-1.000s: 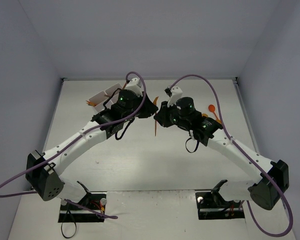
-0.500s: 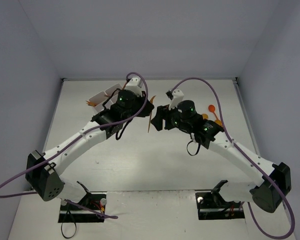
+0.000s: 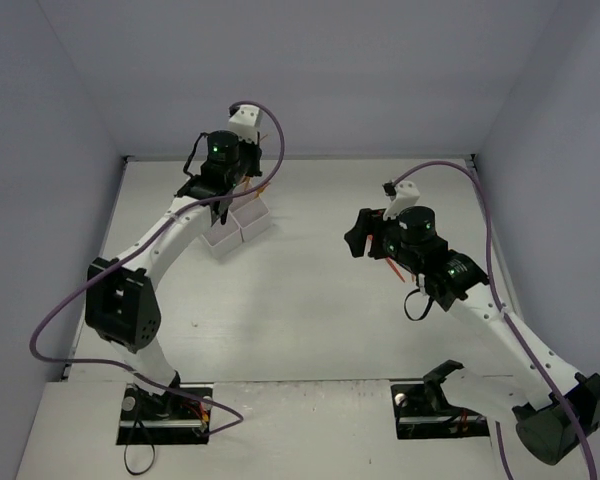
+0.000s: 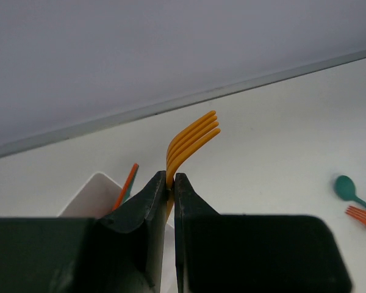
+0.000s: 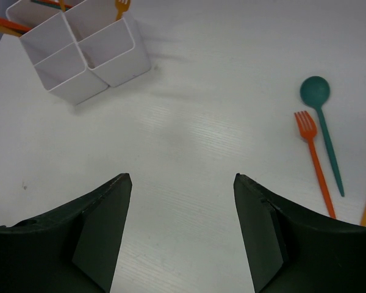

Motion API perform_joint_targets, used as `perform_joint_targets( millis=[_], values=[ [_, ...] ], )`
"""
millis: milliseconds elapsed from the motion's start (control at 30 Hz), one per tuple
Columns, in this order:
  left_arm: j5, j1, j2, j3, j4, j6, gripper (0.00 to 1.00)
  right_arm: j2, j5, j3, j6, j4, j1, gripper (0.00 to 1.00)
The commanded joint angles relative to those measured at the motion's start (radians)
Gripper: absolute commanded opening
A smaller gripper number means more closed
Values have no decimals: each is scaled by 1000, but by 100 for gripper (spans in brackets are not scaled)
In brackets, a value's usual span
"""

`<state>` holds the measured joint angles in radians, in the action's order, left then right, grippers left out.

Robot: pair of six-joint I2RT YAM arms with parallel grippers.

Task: Sort the eating utensils into containers

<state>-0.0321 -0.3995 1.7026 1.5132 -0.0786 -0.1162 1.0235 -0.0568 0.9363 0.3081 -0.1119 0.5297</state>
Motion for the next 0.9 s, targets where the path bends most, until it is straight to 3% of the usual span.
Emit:
perform_joint_targets(
  millis=[0, 267, 633, 867],
  values=[
    [-60, 30, 53, 79, -128, 106, 0, -32, 47, 7, -29, -11, -11, 66],
    [-125, 62, 145, 69, -206, 171, 0, -51, 113, -2, -47, -46, -20, 67],
    [-140, 80, 147, -71, -284, 205, 0, -31, 155, -19, -50, -52, -28, 67],
    [-124, 83, 123, -133, -299, 178, 8, -1, 200, -21, -30, -68, -39, 67]
  ],
)
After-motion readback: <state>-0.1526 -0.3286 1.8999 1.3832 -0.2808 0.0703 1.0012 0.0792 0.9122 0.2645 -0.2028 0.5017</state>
